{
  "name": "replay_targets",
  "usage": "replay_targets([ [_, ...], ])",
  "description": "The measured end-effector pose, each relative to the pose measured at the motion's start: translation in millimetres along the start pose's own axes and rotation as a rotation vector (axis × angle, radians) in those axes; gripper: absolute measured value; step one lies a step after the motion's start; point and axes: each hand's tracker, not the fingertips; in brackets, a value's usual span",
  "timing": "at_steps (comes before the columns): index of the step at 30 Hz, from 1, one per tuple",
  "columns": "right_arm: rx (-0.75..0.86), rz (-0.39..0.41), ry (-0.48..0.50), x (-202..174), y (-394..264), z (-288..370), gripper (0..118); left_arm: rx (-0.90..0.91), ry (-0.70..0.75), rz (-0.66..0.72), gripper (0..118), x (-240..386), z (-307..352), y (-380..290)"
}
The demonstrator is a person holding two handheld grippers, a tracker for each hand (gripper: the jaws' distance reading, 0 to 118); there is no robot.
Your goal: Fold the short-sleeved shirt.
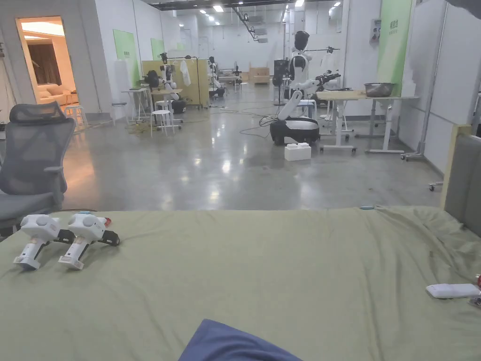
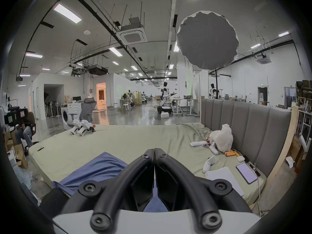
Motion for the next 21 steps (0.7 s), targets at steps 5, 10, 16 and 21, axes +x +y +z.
replay_targets([
  [5,-0.009,-0.013,0.006,0,1,-1,0,-0.033,-0.070,0.069,0,-6,-3,4],
  [10,-0.029,-0.001,0.017,0,0,-7,0,-0.071,-0.090,0.066,0,-6,-19,5],
  [16,-0.114,-0.033,0.026,7,-19,-24,0,-0.313,-0.194,0.145,13,-19,-105,-26],
  [21,-0.226,-0.087,-0.001,30,-58,-44,0,-0.487,-0.323,0.275,70,-22,-230,-76],
])
